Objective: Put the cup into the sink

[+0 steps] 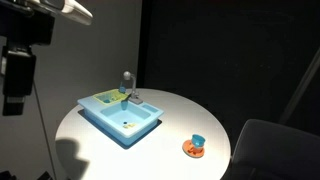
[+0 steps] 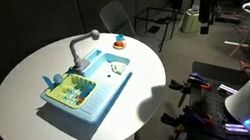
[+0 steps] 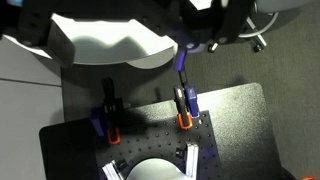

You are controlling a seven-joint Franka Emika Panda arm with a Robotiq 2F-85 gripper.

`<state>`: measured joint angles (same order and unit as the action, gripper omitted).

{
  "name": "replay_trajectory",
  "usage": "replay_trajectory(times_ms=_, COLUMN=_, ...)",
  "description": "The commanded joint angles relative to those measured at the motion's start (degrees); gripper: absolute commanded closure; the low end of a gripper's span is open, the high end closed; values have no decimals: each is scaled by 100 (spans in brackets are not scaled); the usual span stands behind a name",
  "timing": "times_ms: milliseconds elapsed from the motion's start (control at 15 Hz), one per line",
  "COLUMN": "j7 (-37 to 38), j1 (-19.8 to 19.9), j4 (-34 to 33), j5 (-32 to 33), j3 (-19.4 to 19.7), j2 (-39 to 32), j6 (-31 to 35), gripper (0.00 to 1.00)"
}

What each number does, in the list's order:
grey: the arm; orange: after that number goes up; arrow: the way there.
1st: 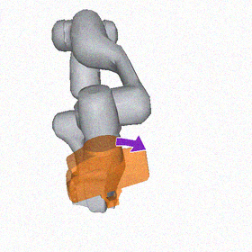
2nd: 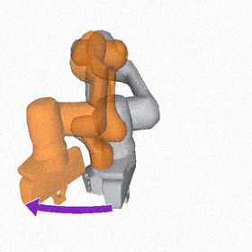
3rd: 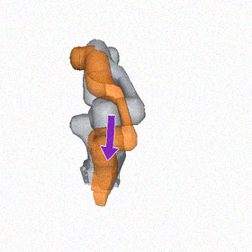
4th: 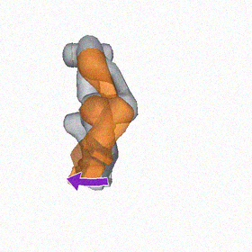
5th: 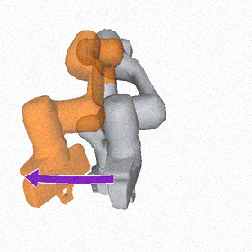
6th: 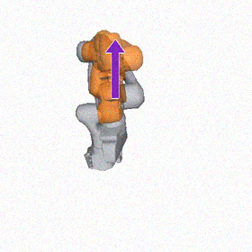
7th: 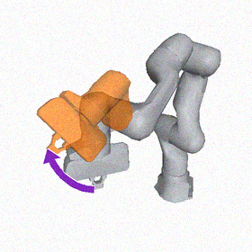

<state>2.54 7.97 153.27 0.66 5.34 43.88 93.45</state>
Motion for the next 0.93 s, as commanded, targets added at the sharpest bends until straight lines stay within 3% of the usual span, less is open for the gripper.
replay_trajectory(times_ms=0, j7=-1, j1=0, j4=-13, j5=0, j3=1, j2=-3, j6=-16, gripper=0)
replay_trajectory(times_ms=867, j7=-522, j1=110, j4=-863, j5=347, j3=448, j2=-802, j6=849, gripper=0)
